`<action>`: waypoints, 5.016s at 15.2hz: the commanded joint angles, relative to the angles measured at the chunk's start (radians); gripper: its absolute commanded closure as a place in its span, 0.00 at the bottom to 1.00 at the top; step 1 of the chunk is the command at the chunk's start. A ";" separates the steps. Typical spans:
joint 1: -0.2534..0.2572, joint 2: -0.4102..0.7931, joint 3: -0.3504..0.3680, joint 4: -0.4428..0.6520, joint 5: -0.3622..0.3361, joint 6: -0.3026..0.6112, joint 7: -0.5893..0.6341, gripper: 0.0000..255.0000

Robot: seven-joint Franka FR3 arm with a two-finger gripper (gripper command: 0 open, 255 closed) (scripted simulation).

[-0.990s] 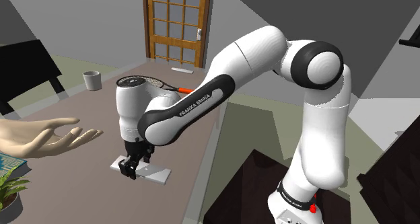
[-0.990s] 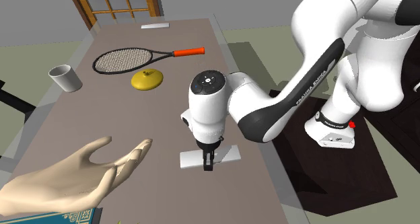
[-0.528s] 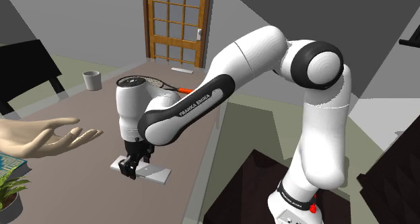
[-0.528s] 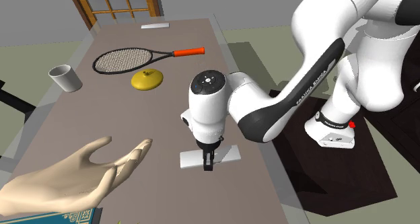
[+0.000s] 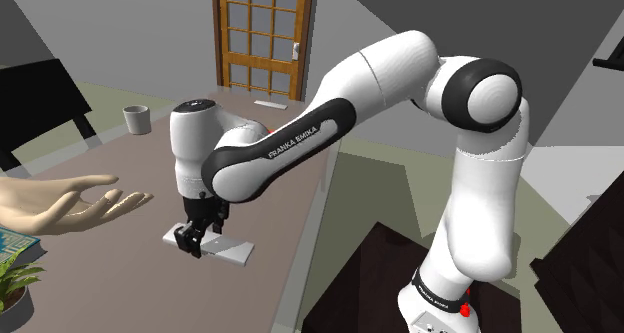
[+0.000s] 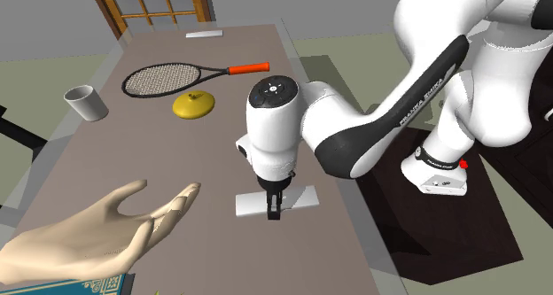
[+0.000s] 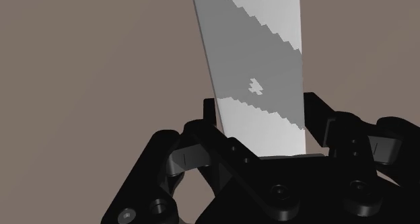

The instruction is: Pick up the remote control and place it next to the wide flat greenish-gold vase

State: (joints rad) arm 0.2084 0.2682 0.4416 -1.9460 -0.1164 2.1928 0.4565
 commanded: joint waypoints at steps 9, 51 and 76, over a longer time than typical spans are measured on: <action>-0.009 -0.061 0.011 0.064 0.035 -0.119 -0.022 1.00; -0.223 0.271 -0.153 0.606 -0.016 -0.336 -0.431 1.00; -0.225 0.330 -0.165 0.474 -0.035 -0.147 -0.419 0.00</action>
State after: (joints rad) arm -0.0162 0.5987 0.2768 -1.4716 -0.1514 2.0456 0.0372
